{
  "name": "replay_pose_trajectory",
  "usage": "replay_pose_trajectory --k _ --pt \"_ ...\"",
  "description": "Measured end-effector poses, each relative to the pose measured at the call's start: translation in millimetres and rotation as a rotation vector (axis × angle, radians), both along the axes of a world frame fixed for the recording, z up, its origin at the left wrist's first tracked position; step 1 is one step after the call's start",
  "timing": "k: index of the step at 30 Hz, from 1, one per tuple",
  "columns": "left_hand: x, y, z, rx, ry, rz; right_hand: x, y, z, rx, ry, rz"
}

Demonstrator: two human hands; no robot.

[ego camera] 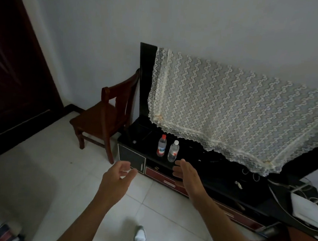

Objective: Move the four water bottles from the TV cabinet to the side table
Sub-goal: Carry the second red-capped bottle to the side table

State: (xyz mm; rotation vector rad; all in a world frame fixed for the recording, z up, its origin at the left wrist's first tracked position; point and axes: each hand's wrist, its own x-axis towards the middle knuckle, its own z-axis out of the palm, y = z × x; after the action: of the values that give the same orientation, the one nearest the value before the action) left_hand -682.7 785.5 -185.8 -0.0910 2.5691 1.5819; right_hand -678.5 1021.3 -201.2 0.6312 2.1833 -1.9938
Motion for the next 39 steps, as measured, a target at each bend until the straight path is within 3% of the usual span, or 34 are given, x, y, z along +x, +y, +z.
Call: replay_pose_trajectory --k 9,15,22,30,39 --pt "-198 0 -15 -0.087 -0.062 -0.106 -180 8 -56 -0.053 -0.055 -0.094" --pt "-305 3 -34 -0.072 -0.153 -0.185 -259 11 -74 -0.014 -0.124 -0.164" --pt "-417 7 -106 0.008 -0.321 -0.326 -309 -11 -133 0.206 -0.263 -0.295" --pt "-487 9 -211 -0.088 -0.441 -0.476 -354 -39 -203 0.285 -0.336 -0.424" --pt "-510 31 -319 -0.171 -0.466 -0.544 -407 -23 -310 0.382 -0.232 -0.399"
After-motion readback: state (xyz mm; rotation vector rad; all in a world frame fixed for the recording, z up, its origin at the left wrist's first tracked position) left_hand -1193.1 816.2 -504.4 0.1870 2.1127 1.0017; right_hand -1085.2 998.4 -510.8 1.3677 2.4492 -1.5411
